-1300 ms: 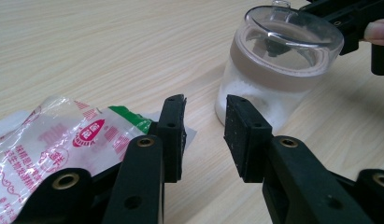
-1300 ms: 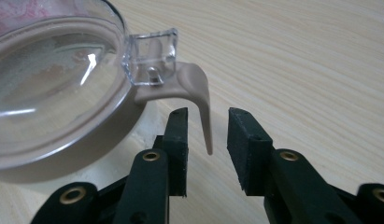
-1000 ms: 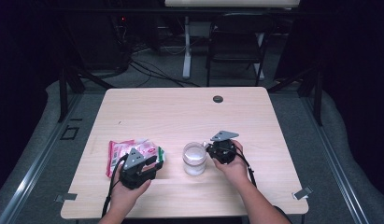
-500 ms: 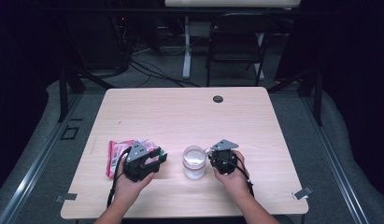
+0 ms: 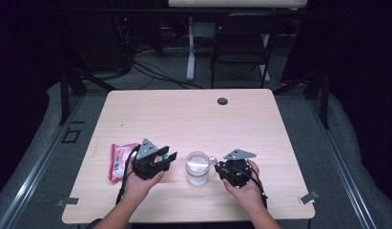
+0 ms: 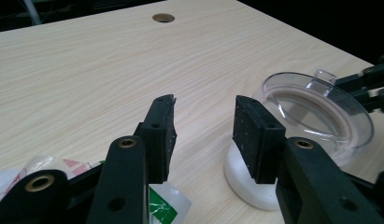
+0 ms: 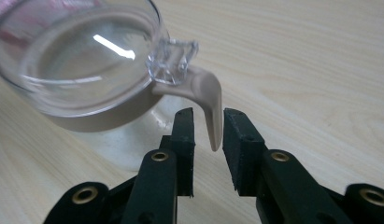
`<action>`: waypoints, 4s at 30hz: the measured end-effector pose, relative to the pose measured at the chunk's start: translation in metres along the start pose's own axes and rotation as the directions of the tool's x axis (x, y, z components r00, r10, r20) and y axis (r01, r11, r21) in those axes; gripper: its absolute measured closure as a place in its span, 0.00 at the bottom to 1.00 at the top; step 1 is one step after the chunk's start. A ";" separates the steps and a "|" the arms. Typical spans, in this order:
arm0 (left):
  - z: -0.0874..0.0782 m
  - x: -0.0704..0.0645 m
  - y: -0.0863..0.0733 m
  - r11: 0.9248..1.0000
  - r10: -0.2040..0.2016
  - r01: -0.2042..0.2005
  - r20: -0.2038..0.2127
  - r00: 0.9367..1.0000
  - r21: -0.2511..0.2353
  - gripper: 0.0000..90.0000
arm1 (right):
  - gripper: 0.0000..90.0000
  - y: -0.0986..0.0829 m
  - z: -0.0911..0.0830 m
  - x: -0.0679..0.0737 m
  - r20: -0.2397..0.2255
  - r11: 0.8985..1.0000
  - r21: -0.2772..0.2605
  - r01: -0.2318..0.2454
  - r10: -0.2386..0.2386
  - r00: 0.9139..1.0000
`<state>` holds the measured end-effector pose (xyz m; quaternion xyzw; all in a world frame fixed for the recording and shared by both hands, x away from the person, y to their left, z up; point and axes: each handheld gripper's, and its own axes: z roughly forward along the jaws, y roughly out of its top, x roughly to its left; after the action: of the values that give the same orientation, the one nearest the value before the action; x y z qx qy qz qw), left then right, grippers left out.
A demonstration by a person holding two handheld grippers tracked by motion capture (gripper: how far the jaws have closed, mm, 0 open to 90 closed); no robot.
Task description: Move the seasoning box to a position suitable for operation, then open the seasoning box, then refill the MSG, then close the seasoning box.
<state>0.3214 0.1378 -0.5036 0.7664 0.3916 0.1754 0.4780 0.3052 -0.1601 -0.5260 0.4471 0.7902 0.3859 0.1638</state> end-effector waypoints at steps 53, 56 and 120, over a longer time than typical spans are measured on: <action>0.016 -0.020 0.030 0.994 -0.020 0.007 0.121 0.992 0.110 0.88 | 0.94 0.052 -0.026 -0.003 -0.115 0.992 -0.061 -0.114 0.107 0.988; 0.019 -0.017 0.032 0.991 -0.042 0.026 0.124 0.991 0.128 0.90 | 0.94 0.055 -0.024 -0.004 -0.115 0.991 -0.047 -0.123 0.117 0.986; 0.016 -0.025 -0.008 0.969 0.044 -0.091 0.204 0.978 0.228 0.99 | 0.94 0.034 -0.010 -0.005 -0.124 0.980 -0.042 -0.195 0.189 0.974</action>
<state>0.3119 0.1110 -0.5156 0.8443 0.3340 0.0671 0.4137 0.3217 -0.1587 -0.4942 0.4929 0.7411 0.4469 0.0901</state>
